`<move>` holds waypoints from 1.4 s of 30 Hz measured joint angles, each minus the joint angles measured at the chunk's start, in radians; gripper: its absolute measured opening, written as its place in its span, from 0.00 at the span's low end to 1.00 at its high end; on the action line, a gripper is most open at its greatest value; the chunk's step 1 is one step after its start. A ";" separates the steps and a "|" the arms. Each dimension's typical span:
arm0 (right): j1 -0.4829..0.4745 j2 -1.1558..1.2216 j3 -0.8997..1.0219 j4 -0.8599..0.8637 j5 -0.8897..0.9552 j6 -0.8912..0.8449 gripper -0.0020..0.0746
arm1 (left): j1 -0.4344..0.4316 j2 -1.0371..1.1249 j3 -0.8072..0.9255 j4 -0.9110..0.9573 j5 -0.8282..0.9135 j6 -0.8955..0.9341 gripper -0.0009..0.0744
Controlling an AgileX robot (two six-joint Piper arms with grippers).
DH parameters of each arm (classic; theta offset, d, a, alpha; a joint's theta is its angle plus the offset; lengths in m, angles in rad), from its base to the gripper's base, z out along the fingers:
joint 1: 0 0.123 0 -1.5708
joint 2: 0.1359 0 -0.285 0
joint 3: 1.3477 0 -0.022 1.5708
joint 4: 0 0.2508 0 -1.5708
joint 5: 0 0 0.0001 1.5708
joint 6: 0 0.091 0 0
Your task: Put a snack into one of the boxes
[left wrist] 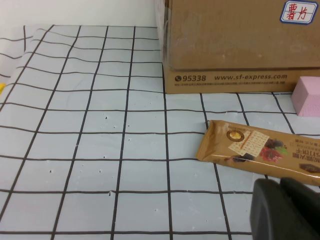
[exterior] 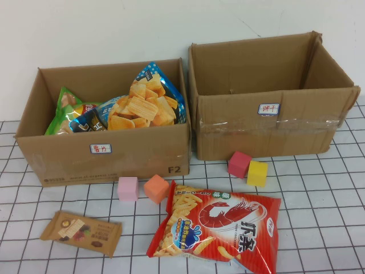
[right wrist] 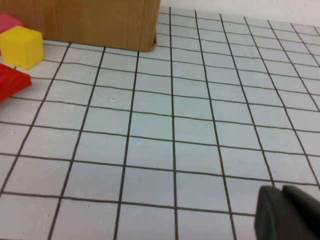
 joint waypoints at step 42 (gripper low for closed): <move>0.000 0.000 0.002 -0.023 -0.114 0.000 0.03 | 0.000 0.000 0.011 0.004 -0.151 0.000 0.01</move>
